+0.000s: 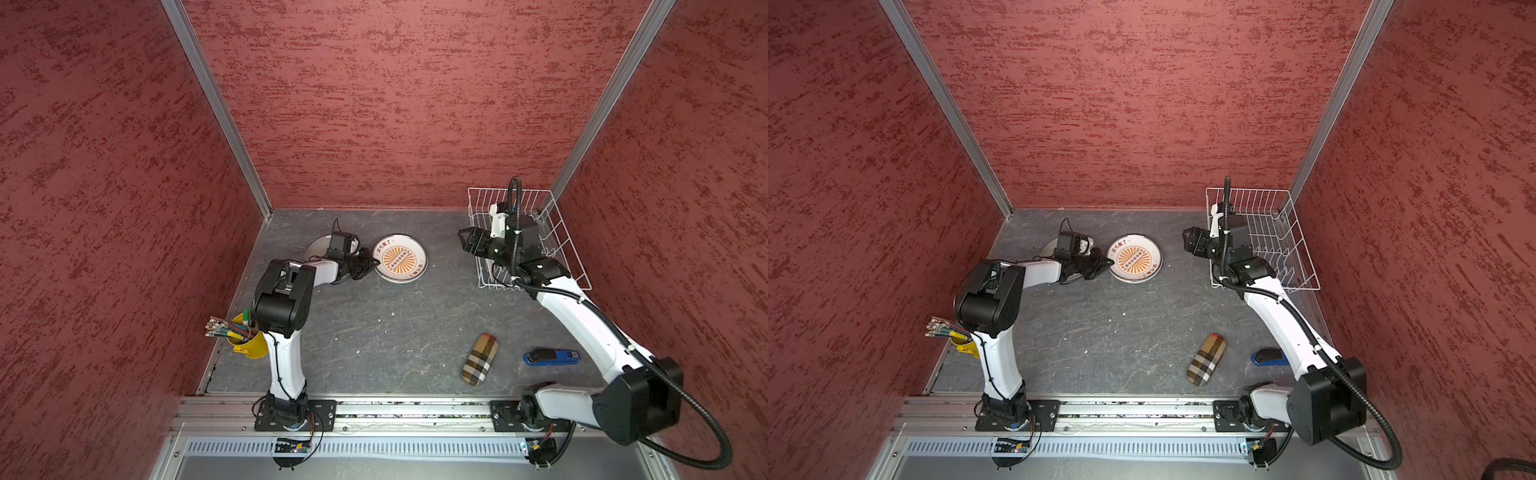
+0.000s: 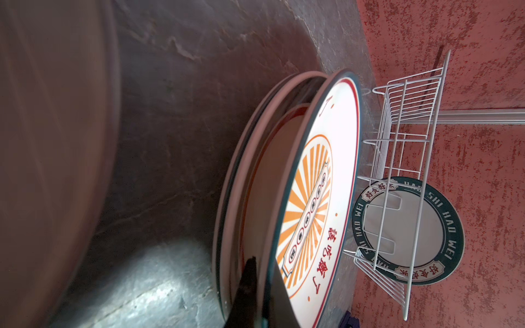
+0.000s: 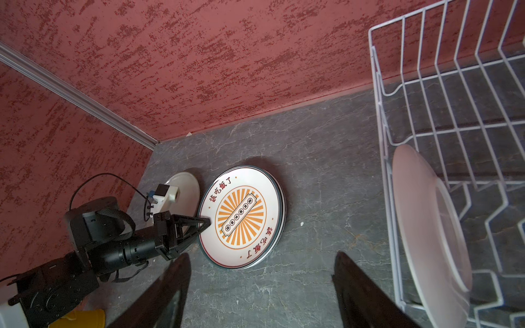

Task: Unload the plates from the dish rack
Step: 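Lower the sunburst plate onto the green-rimmed plate stack with the left gripper, then open the left gripper off the stack while the right gripper descends into the rack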

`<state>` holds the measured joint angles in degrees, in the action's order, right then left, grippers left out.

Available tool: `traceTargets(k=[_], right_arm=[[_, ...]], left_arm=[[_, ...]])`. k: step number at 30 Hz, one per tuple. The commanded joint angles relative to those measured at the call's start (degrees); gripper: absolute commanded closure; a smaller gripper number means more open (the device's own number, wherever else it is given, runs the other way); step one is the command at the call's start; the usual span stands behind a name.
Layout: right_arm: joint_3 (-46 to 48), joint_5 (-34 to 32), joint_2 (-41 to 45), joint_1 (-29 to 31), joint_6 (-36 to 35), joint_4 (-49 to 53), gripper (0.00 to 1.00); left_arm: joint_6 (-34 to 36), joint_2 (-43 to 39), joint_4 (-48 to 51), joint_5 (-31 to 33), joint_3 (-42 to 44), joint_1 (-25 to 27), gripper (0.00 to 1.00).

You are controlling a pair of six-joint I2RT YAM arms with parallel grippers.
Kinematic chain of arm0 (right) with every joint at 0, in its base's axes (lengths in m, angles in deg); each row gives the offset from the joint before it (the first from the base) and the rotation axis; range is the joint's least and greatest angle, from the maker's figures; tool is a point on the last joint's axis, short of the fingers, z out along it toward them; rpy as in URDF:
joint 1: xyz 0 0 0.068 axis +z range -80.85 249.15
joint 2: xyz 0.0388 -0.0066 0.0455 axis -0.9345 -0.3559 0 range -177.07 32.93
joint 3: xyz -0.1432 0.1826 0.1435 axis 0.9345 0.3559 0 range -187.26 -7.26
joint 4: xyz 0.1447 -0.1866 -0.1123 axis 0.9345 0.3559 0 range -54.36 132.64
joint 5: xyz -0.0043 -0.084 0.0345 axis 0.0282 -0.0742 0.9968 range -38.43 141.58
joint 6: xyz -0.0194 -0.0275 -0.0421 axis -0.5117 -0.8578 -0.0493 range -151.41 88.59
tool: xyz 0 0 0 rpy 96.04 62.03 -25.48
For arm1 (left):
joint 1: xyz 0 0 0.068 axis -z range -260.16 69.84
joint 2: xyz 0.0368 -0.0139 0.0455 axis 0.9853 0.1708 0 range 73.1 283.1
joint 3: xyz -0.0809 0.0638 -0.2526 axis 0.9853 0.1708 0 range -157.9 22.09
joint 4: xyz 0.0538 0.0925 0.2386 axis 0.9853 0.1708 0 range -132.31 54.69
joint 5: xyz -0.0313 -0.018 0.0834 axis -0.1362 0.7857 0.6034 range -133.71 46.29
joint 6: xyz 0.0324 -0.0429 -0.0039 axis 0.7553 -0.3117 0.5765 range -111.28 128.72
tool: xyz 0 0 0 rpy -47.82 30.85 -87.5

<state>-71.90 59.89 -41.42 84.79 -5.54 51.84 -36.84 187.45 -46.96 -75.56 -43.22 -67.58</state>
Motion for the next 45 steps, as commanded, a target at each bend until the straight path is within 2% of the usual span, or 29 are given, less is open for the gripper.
traceTargets(k=[1, 6, 13, 15, 21, 34, 45], right_arm=[[0.99, -1.53, 1.43, -0.43, -0.92, -0.65, 0.2], [1.27, -1.55, 1.96, -0.66, -1.05, -0.52, 0.2], [1.37, -1.68, 2.28, -0.94, -1.17, -0.3, 0.2], [1.36, -1.71, 2.42, -0.96, -1.17, -0.21, 0.2], [1.12, -1.92, 2.68, -1.13, -1.35, 0.08, 0.2], [0.72, -2.87, 3.93, -1.53, -2.06, 1.3, 0.2], [1.01, -3.88, 4.65, -1.74, -2.66, 1.96, 0.2]], left_arm=[[0.91, 1.14, -1.33, -0.77, -1.65, 0.3, 0.89], [0.9, 1.27, -1.51, -0.27, -1.48, 0.26, 0.87], [1.09, 1.15, -1.26, -0.32, -1.4, 0.25, 0.69], [1.13, 0.91, -1.04, -0.36, -1.43, 0.3, 0.6], [1.26, -0.21, -0.72, 0.36, -0.62, 0.3, 0.48], [3.88, -4.96, 3.1, 3.38, 1.62, 0.34, 0.39], [5.86, -6.69, 4.73, 5.44, 3.73, 0.17, 0.38]])
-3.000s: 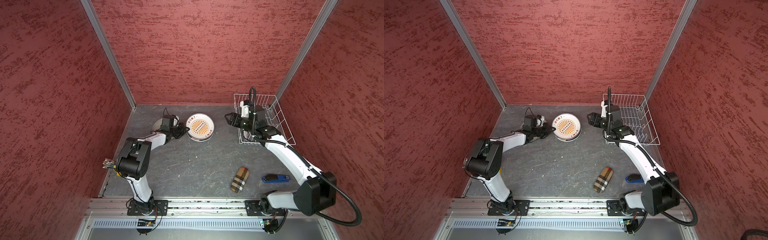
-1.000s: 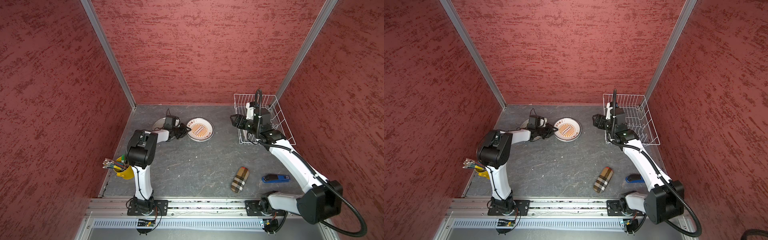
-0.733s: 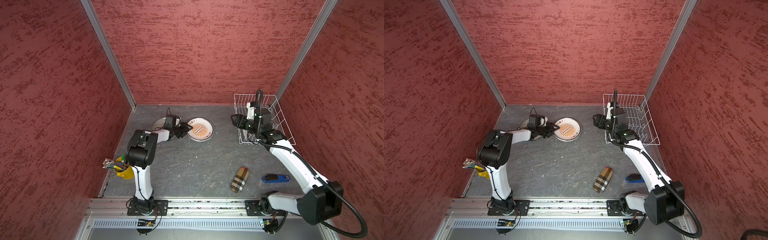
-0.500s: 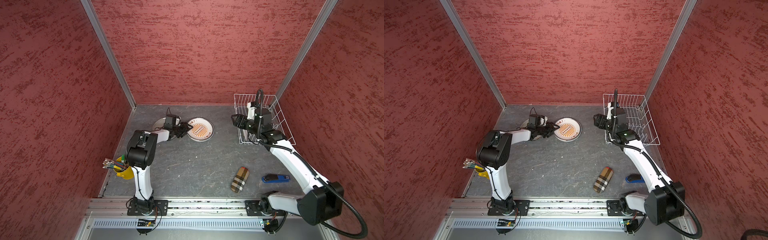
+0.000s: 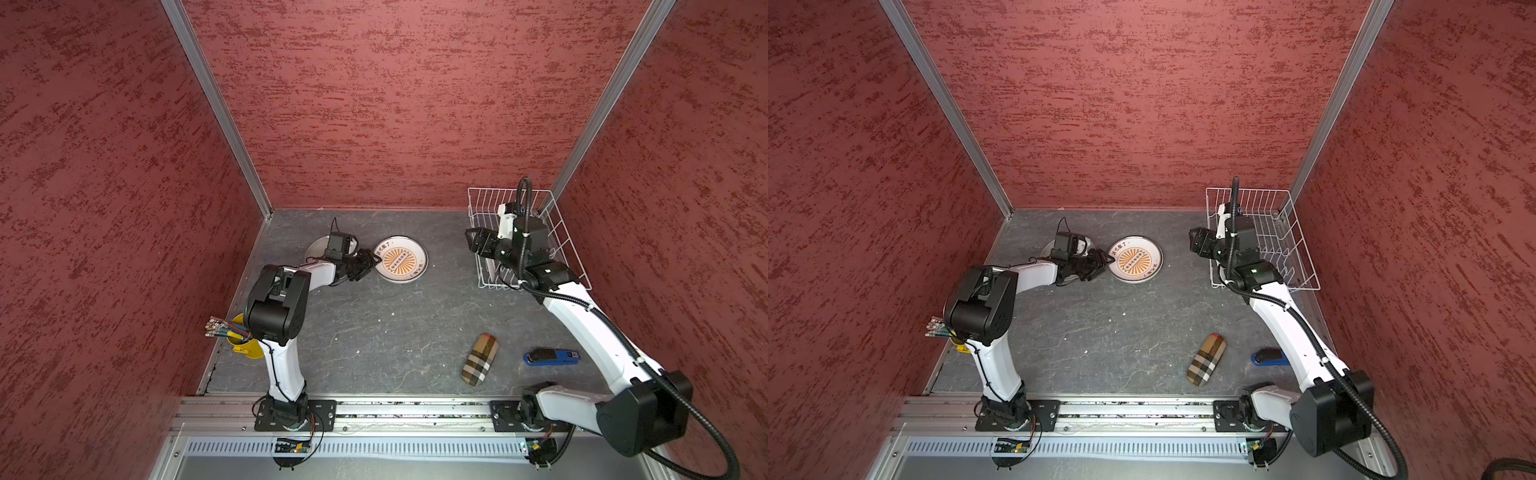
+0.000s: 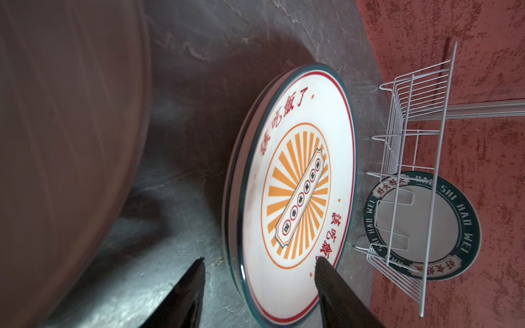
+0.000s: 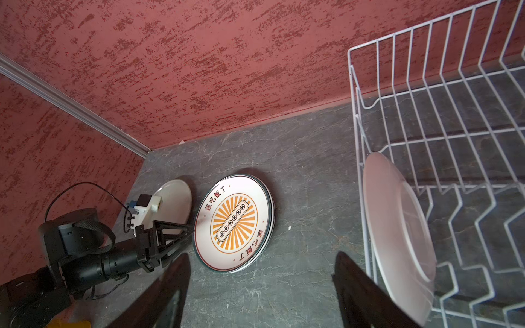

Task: Unload the plates from the dish rack
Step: 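Open the left gripper off the stack while the right gripper descends into the rack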

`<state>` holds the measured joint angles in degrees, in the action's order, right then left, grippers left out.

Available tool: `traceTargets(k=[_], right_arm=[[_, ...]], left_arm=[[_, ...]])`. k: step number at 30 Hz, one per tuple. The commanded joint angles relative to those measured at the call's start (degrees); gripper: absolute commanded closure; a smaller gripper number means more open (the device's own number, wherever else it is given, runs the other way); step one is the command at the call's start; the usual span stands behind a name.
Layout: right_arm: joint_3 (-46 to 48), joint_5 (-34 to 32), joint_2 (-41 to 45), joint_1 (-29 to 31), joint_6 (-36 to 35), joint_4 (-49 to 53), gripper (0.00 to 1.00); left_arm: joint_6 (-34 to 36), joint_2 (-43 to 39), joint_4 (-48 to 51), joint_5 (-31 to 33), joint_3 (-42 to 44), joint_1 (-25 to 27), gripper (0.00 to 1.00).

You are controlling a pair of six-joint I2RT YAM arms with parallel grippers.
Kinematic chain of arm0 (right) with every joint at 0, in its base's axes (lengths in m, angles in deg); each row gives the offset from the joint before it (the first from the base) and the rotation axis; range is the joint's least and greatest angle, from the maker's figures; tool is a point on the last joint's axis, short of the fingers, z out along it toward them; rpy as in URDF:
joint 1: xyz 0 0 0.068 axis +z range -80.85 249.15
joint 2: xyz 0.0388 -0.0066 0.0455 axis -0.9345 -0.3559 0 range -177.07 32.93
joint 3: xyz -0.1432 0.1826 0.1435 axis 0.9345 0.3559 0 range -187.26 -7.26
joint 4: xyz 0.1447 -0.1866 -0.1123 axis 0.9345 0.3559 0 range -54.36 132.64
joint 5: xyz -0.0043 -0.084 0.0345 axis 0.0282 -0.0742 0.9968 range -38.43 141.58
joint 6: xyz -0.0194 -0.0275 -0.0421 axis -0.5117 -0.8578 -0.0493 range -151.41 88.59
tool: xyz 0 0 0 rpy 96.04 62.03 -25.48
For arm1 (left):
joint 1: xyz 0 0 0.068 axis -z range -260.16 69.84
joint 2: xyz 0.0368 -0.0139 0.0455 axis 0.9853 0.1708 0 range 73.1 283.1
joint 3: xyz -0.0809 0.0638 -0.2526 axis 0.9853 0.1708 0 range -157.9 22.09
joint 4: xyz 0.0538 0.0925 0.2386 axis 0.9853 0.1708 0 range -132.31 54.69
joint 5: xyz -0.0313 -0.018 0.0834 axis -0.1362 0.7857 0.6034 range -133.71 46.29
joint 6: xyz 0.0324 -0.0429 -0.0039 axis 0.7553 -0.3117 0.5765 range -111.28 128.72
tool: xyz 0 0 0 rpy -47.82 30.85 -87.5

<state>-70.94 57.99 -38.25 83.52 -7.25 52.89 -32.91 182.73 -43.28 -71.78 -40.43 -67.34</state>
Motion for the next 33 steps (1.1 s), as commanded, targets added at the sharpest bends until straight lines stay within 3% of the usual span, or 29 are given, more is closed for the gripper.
traceTargets(k=[1, 11, 33], right_arm=[[-0.04, -2.29, 1.52, -0.48, -1.19, 1.17, 0.2], [-1.02, -13.87, 0.67, -0.55, -6.51, 7.68, 0.2], [-1.31, -13.05, 1.88, -1.18, -6.73, 7.7, 0.2]], left_arm=[[1.99, -2.25, 0.86, 1.72, 1.21, 0.01, 0.38], [2.42, -5.87, 1.34, 1.8, 1.12, 0.98, 0.36], [3.1, 0.36, 3.2, 1.8, -5.72, 1.79, 0.33]])
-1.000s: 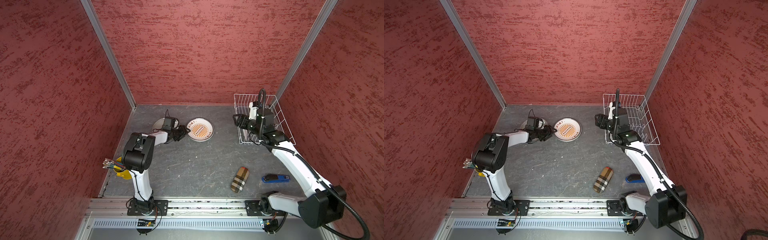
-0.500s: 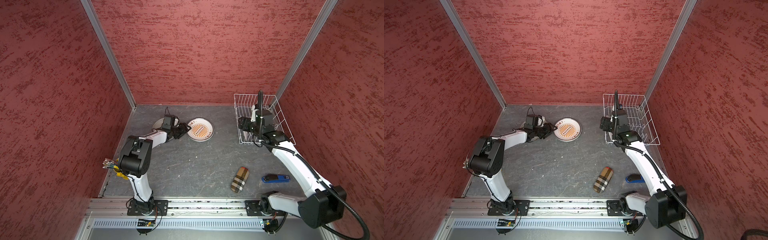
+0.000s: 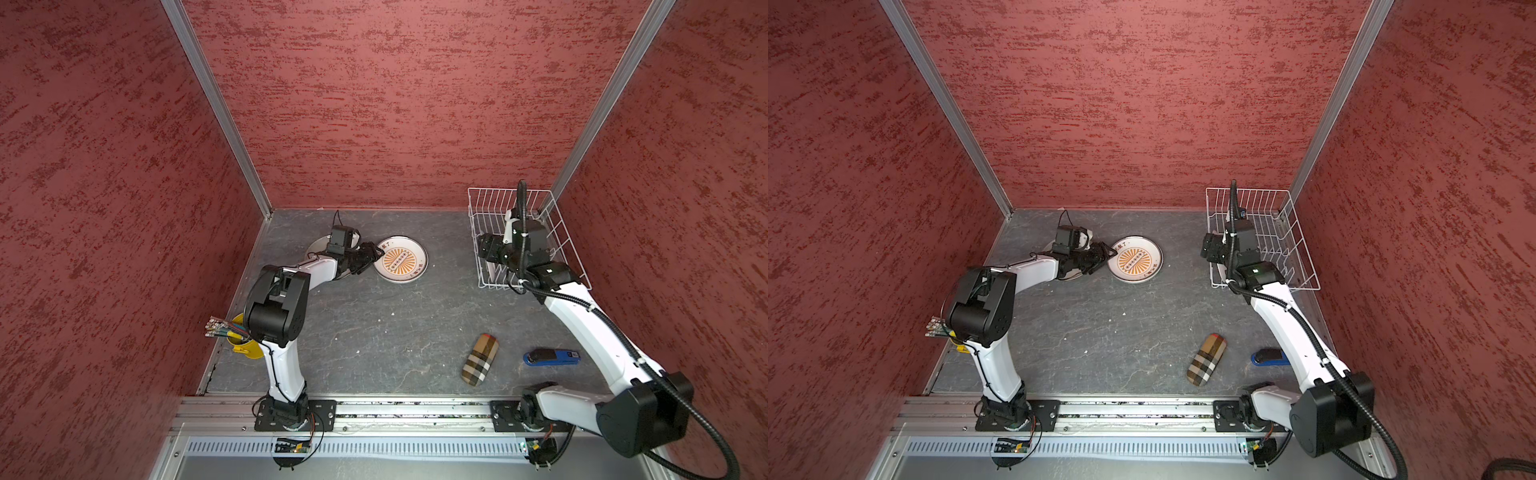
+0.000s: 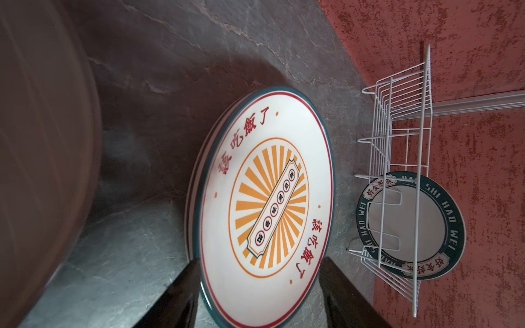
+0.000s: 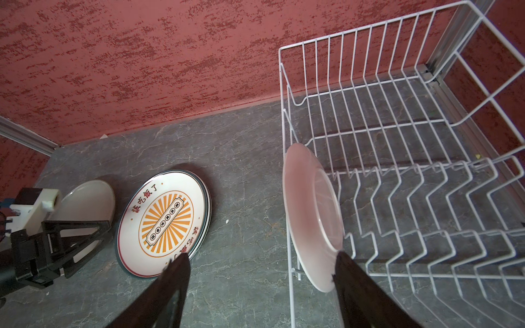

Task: Unload the plates from the dish rack
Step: 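Open the left gripper off the stack while the right gripper descends into the rack, then close the right gripper on the rim of the green-rimmed plate in the rack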

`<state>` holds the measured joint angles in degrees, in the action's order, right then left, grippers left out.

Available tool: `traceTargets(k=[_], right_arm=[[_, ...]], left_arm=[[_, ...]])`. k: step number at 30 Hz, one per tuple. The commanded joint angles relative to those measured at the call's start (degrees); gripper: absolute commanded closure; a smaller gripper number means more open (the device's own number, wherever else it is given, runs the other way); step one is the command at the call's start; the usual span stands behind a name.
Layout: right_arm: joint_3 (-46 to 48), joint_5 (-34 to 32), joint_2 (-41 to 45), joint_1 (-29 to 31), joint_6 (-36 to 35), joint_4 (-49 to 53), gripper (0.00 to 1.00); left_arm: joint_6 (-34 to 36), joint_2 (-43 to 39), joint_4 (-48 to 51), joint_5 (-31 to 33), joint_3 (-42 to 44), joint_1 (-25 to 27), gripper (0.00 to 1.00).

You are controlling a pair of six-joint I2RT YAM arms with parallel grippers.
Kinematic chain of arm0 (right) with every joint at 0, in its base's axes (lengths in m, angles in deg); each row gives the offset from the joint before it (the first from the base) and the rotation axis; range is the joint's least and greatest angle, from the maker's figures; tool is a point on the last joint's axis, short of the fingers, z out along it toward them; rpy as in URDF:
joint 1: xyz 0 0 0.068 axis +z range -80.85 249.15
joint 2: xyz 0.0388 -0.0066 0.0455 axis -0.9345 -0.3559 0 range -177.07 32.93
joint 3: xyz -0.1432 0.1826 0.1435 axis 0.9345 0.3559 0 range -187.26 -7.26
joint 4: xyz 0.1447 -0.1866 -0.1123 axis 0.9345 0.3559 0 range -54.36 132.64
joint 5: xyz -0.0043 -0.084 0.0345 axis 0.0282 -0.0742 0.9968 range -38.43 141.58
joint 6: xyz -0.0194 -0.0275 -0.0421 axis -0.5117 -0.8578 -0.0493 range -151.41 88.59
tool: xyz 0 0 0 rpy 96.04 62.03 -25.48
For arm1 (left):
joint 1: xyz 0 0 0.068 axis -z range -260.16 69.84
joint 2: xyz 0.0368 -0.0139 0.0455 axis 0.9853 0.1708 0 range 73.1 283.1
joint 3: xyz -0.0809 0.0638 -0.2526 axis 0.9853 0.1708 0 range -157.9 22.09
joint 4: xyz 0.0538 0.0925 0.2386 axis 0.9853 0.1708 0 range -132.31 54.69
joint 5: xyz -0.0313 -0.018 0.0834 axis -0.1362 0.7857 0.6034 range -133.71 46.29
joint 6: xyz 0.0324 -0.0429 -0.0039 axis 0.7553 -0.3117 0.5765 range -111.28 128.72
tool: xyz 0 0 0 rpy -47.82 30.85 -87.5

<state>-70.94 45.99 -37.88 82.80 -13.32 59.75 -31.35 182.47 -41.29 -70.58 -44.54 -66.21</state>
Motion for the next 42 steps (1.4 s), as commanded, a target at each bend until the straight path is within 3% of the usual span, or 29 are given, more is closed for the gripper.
traceTargets(k=[1, 11, 18, 23, 30, 38, 42], right_arm=[[-1.4, -1.01, 1.47, -0.47, -0.65, 0.93, 0.2], [-2.06, -1.2, 1.81, -0.62, -0.99, 1.43, 0.19], [-6.98, -15.33, -1.91, -0.4, -3.84, 11.21, 0.2], [-8.55, -20.66, -4.32, -0.25, -7.02, 13.24, 0.2], [-19.08, -30.08, -13.68, 1.44, -11.42, 21.29, 0.2], [-27.54, -33.12, -23.79, 6.32, -13.3, 26.07, 0.2], [-33.09, -37.2, -30.25, 7.77, -13.64, 32.19, 0.25]], left_arm=[[1.98, 0.63, 1.67, 1.25, -1.94, 0.79, 0.33], [2.53, 2.19, 2.47, 0.86, -3.85, 1.43, 0.31], [2.72, -2.12, 1.29, 1.49, -1.67, 1.43, 0.3], [2.53, -6.09, -1.61, -0.43, 0.88, 1.98, 0.29], [3.25, -9.47, -0.91, -2.55, 1.89, 5.02, 0.29], [0.26, -9.7, -4.79, -6.03, 4.6, 4.86, 0.28], [0.17, -10.02, -4.85, -6.3, 5.08, 4.77, 0.28]])
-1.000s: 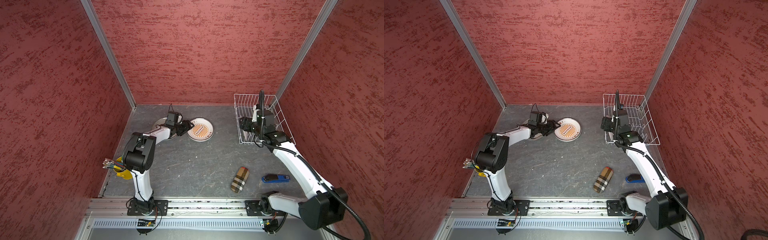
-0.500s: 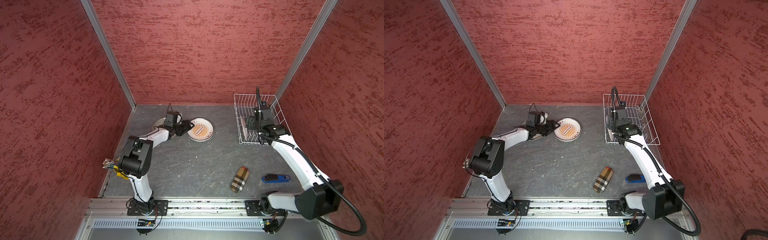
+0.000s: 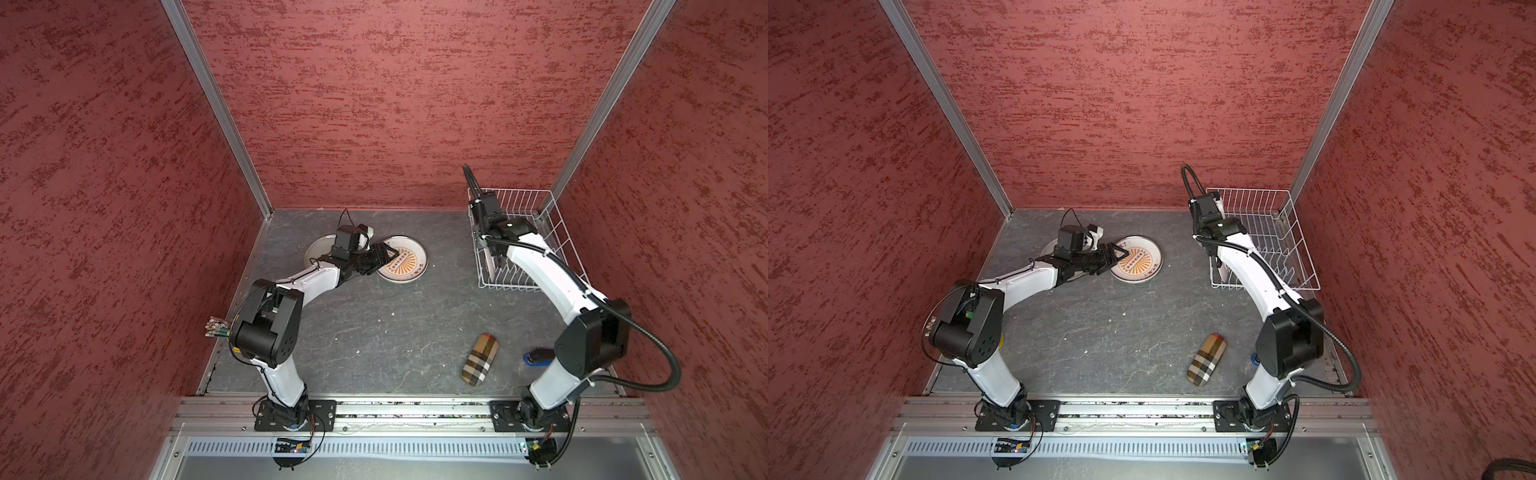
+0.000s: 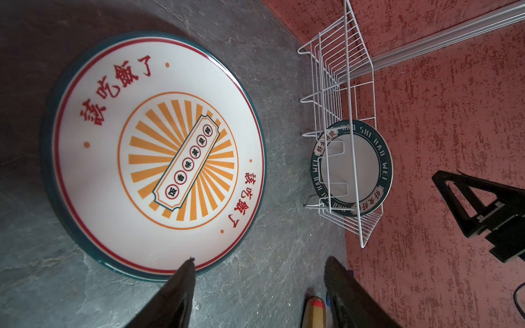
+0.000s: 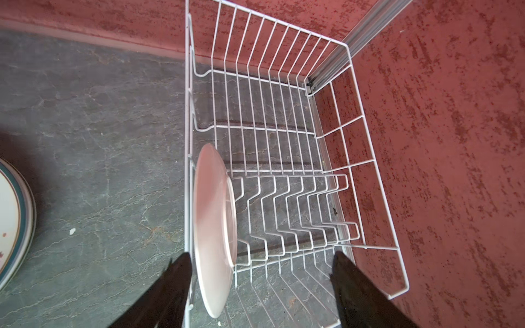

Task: Unload the plates from the dish rack
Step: 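Close the right gripper on the rim of the green-rimmed plate in the rack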

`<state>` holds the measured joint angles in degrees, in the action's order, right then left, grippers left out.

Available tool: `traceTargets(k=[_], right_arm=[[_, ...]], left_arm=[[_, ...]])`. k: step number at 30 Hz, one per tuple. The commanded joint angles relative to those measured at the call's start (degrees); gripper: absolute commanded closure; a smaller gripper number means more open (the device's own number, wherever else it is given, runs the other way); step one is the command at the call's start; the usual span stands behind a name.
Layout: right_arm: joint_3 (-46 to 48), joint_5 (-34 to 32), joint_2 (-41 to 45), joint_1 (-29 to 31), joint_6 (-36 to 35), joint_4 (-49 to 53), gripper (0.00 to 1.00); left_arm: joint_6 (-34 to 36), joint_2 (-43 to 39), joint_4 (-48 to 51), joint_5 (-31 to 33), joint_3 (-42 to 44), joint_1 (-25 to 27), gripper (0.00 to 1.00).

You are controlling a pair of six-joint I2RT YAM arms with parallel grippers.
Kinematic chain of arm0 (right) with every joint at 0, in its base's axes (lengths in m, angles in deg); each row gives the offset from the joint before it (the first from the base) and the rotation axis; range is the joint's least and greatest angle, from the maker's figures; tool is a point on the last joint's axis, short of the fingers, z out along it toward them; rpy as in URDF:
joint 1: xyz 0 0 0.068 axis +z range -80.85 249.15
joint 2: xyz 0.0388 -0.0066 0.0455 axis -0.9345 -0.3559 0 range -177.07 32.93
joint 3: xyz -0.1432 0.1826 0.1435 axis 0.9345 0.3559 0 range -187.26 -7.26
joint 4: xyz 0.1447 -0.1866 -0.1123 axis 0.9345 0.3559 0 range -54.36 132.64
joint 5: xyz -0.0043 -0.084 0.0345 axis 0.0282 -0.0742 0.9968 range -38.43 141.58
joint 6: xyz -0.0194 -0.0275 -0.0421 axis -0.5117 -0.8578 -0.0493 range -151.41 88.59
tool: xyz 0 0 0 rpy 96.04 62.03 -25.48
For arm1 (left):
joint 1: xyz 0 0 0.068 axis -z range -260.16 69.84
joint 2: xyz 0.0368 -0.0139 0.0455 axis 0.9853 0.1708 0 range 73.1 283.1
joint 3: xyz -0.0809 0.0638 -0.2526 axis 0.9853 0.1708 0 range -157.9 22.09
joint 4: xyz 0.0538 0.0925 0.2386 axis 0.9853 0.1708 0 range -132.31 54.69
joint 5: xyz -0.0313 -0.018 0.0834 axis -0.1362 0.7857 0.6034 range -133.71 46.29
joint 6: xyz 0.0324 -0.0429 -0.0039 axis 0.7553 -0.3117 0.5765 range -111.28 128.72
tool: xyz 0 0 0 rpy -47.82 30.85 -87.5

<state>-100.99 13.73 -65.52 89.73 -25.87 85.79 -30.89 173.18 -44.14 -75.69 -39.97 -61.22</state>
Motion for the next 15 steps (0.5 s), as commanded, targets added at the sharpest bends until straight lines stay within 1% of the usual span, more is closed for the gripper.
traceTargets(k=[1, 4, 7, 13, 15], right_arm=[[-4.06, -5.87, -3.98, 1.14, -0.99, 7.21, 0.27], [-4.95, -6.83, -6.27, 1.98, -1.0, 7.54, 0.37], [-4.92, -7.33, -7.47, 2.43, -0.88, 7.08, 0.42], [-5.11, -8.41, -10.18, 2.93, -1.04, 7.05, 0.49], [-5.04, -9.36, -10.97, 2.98, -1.17, 7.24, 0.53]], left_arm=[[-0.22, -0.83, -1.75, -1.01, 0.54, -0.15, 0.28], [0.58, -1.11, -0.91, -0.06, 0.64, 0.12, 0.27], [0.77, -1.28, -0.76, 0.03, 0.88, 0.13, 0.27], [0.78, -1.11, -0.99, -0.05, 1.07, 0.13, 0.27], [0.77, -1.19, -0.99, -0.01, 1.17, 0.12, 0.27]])
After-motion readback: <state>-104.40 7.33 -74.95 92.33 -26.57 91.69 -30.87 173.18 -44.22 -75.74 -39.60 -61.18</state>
